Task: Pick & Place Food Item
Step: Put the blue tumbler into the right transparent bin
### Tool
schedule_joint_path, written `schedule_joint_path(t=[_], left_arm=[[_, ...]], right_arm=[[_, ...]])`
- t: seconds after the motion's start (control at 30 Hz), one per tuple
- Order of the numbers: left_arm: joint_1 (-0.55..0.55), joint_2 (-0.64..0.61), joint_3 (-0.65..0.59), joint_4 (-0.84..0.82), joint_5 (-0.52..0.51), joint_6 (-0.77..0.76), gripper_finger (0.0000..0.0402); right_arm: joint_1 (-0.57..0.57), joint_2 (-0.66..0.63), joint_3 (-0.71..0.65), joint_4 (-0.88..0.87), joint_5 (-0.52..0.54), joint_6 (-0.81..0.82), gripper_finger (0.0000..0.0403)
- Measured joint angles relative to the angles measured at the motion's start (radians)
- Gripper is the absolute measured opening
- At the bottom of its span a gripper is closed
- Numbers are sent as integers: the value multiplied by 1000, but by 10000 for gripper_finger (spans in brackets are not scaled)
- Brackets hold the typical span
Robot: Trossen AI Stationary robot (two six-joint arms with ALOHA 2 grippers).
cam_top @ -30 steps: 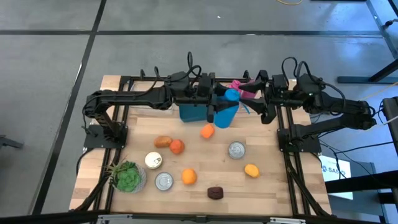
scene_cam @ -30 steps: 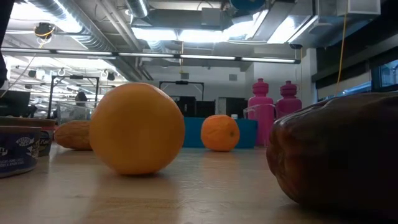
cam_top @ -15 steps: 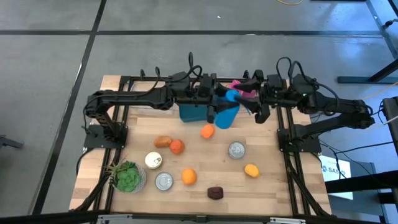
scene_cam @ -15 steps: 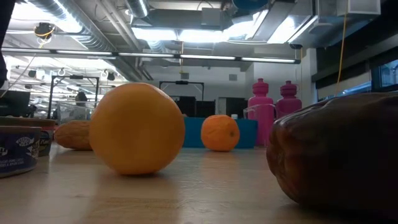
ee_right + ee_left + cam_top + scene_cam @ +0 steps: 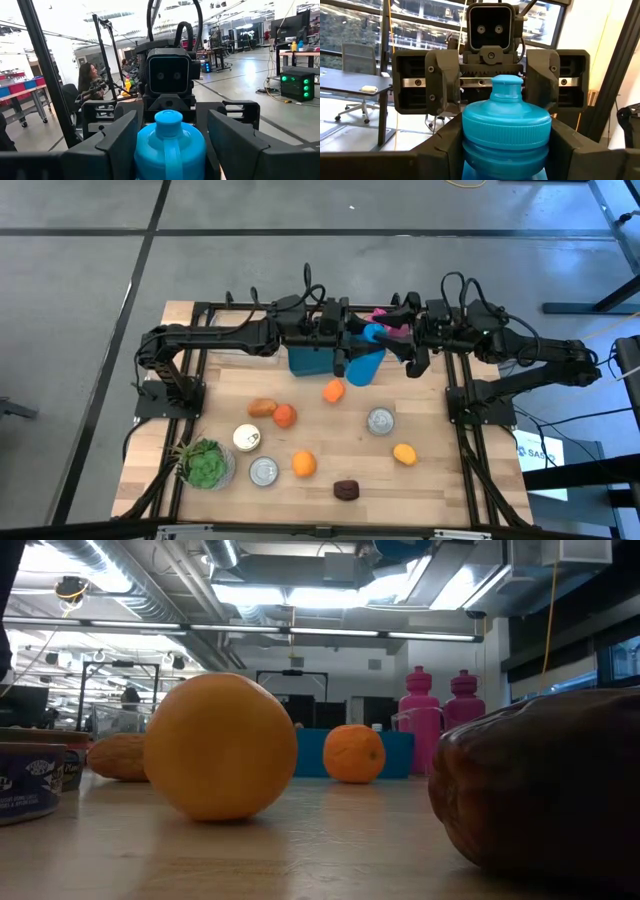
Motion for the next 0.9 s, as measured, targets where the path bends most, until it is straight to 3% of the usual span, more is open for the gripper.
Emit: schedule_joint_path(t=[0.3,0.7,0.8,0.9], left_arm=[[1,0,0,-15,40,-1,173],[0,1,0,-29,56,-12,173],[0,1,0,-29,61,-11,173],[0,1,0,-29,83,-19,173]], right_arm=[[0,10,1,4,8,4,218],[0,9,1,2,-34,-10,74],[-1,9,1,1,-63,-25,67],[0,9,1,-10,-52,20,91]])
